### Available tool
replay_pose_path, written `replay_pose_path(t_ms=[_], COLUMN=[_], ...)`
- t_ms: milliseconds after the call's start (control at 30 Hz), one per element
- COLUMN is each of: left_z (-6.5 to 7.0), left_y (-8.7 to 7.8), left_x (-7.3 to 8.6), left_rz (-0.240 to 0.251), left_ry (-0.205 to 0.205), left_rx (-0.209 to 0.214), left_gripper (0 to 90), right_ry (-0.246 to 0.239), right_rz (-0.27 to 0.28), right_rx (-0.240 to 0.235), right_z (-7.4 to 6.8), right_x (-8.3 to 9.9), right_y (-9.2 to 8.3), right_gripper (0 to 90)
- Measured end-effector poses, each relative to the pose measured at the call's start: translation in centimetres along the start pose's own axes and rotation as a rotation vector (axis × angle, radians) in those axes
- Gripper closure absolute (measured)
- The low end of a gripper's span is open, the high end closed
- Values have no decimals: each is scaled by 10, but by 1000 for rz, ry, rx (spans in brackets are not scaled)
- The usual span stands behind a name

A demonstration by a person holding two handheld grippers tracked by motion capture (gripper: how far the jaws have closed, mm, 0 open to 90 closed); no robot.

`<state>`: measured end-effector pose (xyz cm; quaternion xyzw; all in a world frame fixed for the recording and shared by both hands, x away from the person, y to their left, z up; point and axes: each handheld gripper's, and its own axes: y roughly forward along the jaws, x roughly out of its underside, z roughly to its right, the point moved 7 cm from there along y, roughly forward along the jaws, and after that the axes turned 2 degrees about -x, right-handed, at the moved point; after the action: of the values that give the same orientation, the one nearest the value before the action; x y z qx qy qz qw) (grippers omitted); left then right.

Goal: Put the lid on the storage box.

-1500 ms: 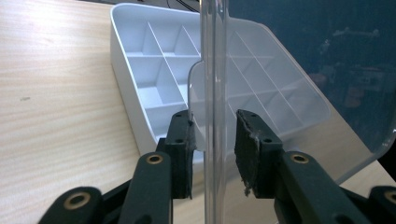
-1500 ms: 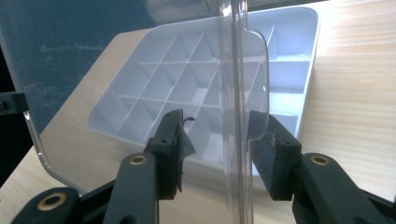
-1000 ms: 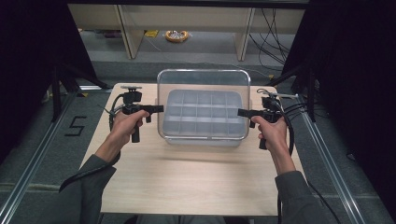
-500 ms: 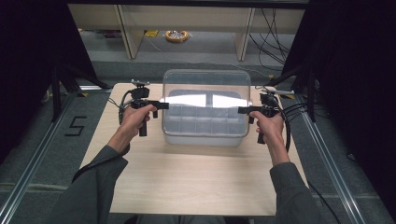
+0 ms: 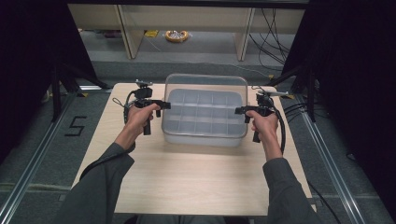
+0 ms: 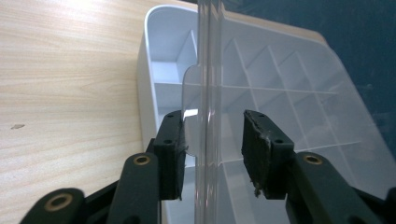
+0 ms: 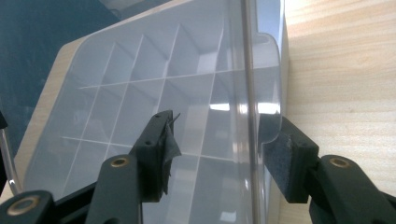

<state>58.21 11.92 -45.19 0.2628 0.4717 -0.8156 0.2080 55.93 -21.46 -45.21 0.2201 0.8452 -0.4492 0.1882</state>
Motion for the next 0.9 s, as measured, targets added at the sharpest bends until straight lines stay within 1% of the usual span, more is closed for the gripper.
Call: replay_pose_path(t_ms=[33, 67, 100, 133, 167, 200, 233, 267, 300, 333, 367, 400, 433, 467, 500, 533, 567, 600, 633, 667, 700, 733, 767, 800, 833, 867, 900], left_z=[-1, -1, -1, -1, -1, -1, -1, -1, -2, -2, -3, -3, -4, -4, -5, -5, -6, -7, -9, -11, -11, -12, -12, -14, -15, -15, -15], left_y=[4, 5, 8, 9, 11, 12, 14, 15, 15, 16, 17, 17, 17, 18, 18, 19, 19, 20, 21, 23, 23, 24, 24, 26, 27, 27, 27], left_x=[2, 3, 3, 4, 5, 6, 6, 6, 6, 7, 7, 7, 7, 7, 7, 8, 8, 9, 10, 9, 12, 13, 13, 15, 15, 15, 15], left_rz=[-9, -10, -14, -15, -19, -22, -26, -25, -27, -27, -29, -26, -23, -22, -20, -23, -19, -18, -19, -15, -31, -34, -34, -39, -38, -35, -38], left_ry=[-23, -25, -26, -18, -6, -24, -23, -30, -30, -34, -34, -39, -43, -45, -43, -39, -36, -32, -29, 4, -35, -46, -46, -63, -64, -58, -51], left_rx=[-7, -7, -13, -17, -11, -15, -14, -12, -12, -15, -9, -11, -14, -15, -18, -23, -31, -34, -44, -34, -41, -39, -39, -34, -35, -37, -39], left_gripper=[580, 578, 574, 566, 560, 558, 556, 555, 553, 551, 548, 547, 547, 546, 544, 541, 539, 539, 541, 541, 536, 532, 530, 529, 527, 528, 531], right_ry=[49, 45, 75, 25, 59, 64, 57, 50, 55, 38, 56, 53, 34, 49, 74, 91, 69, 33, 58, 40, 44, 58, 31, 14, 8, -76, -88], right_rz=[-10, -11, -7, -9, -11, -15, -22, -22, -18, -8, -8, 1, -2, -12, -14, -16, -6, -7, -5, -14, -5, -10, -19, -22, -19, 5, -23], right_rx=[30, 35, 47, 54, 48, 81, 79, 78, 82, 74, 66, 54, 51, 76, 78, 100, 76, 76, 72, 120, 110, 114, 132, 123, 127, 137, 191], right_z=[0, 1, 0, 3, 1, 2, 3, 4, 5, 6, 4, 3, 4, 4, 3, 1, 1, 2, 0, 1, 0, -3, -1, 0, 0, 4, 6], right_x=[1, 1, 1, 2, 2, 2, 3, 2, 2, 2, 2, 1, 2, 1, 1, 2, 1, 1, 0, 0, -1, 0, 1, 1, 1, -2, 1], right_y=[4, 6, 8, 11, 13, 14, 14, 15, 15, 15, 16, 17, 17, 17, 18, 18, 19, 20, 20, 20, 21, 21, 21, 21, 22, 23, 21], right_gripper=[457, 447, 432, 417, 405, 394, 392, 392, 391, 391, 391, 390, 390, 391, 390, 388, 386, 384, 382, 381, 380, 379, 381, 390, 395, 413, 421])
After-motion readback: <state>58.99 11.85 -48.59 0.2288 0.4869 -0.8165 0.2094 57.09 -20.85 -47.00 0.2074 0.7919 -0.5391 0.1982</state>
